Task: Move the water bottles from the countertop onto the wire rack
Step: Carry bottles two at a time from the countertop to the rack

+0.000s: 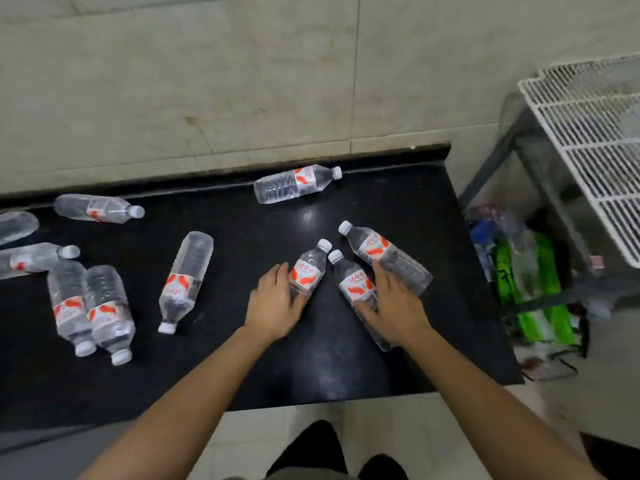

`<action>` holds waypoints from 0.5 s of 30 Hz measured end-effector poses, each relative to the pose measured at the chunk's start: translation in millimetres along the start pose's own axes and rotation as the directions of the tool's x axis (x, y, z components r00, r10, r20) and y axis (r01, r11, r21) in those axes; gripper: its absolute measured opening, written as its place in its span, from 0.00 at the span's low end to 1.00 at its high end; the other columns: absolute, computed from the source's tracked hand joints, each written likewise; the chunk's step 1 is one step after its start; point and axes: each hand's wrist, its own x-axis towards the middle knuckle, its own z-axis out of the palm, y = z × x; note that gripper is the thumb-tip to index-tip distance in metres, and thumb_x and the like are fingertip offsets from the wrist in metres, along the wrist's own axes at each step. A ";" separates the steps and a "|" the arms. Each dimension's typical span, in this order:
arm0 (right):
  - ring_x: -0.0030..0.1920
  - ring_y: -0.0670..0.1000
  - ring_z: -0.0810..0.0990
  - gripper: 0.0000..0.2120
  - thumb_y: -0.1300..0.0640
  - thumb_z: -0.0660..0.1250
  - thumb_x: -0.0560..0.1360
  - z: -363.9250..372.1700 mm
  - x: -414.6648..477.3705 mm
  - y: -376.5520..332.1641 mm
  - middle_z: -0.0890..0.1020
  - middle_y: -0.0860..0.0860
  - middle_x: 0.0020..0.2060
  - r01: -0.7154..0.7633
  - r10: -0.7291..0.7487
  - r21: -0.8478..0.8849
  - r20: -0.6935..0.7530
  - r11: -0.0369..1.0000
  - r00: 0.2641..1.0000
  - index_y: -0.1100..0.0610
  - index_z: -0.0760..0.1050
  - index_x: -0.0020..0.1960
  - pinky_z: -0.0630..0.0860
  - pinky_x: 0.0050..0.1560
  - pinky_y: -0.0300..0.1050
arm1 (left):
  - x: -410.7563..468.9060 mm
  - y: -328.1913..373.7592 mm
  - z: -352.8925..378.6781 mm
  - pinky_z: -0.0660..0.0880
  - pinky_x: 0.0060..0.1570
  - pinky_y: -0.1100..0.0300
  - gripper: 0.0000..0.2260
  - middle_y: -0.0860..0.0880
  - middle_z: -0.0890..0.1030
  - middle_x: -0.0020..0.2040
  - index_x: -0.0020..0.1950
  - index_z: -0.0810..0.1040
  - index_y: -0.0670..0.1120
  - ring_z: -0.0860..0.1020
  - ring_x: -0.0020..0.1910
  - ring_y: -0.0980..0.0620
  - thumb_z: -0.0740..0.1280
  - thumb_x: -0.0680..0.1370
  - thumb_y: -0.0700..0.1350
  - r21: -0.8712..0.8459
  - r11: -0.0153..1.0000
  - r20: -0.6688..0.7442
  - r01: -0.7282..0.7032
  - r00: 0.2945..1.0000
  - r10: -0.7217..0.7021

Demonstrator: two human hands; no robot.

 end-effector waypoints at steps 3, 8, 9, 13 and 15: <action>0.75 0.59 0.67 0.45 0.37 0.63 0.78 26.5 15.5 -3.0 0.65 0.57 0.77 -0.076 0.076 0.087 0.000 0.993 0.997 0.55 0.42 0.83 0.71 0.68 0.57 | 25.4 2.5 22.1 0.69 0.66 0.42 0.32 0.43 0.66 0.77 0.79 0.59 0.43 0.67 0.73 0.41 0.59 0.81 0.60 -0.044 0.999 -0.007 0.022 1.000 -0.022; 0.59 0.56 0.77 0.40 0.35 0.63 0.77 51.8 18.8 2.7 0.78 0.55 0.62 -0.102 0.102 0.003 -0.098 0.995 0.990 0.56 0.58 0.80 0.78 0.56 0.53 | 47.2 -5.0 49.0 0.77 0.49 0.45 0.35 0.38 0.74 0.58 0.77 0.64 0.39 0.74 0.54 0.39 0.58 0.79 0.63 -0.033 0.999 -0.088 -0.036 0.996 0.033; 0.59 0.56 0.77 0.40 0.35 0.64 0.76 54.1 19.8 4.0 0.78 0.55 0.62 -0.108 0.106 -0.009 -0.102 0.994 0.989 0.56 0.59 0.79 0.79 0.55 0.53 | 51.7 -10.0 52.1 0.76 0.51 0.47 0.37 0.39 0.74 0.59 0.77 0.64 0.40 0.73 0.56 0.40 0.62 0.77 0.63 -0.078 0.997 -0.079 -0.022 0.997 0.016; 0.59 0.56 0.77 0.40 0.36 0.66 0.75 59.2 23.5 0.5 0.78 0.55 0.61 -0.130 0.131 0.015 -0.086 0.991 0.988 0.56 0.60 0.79 0.79 0.52 0.53 | 65.5 -16.8 54.4 0.72 0.59 0.46 0.39 0.42 0.73 0.62 0.76 0.65 0.47 0.71 0.62 0.42 0.68 0.72 0.66 -0.236 0.966 0.040 0.109 0.994 -0.103; 0.59 0.57 0.77 0.39 0.38 0.67 0.76 57.4 24.8 -1.8 0.78 0.55 0.62 -0.146 0.148 0.053 -0.047 0.988 0.988 0.55 0.60 0.79 0.79 0.53 0.53 | 67.5 -13.8 51.5 0.73 0.60 0.46 0.33 0.43 0.75 0.63 0.74 0.66 0.49 0.73 0.62 0.42 0.68 0.74 0.64 -0.244 0.962 0.079 0.125 0.991 -0.108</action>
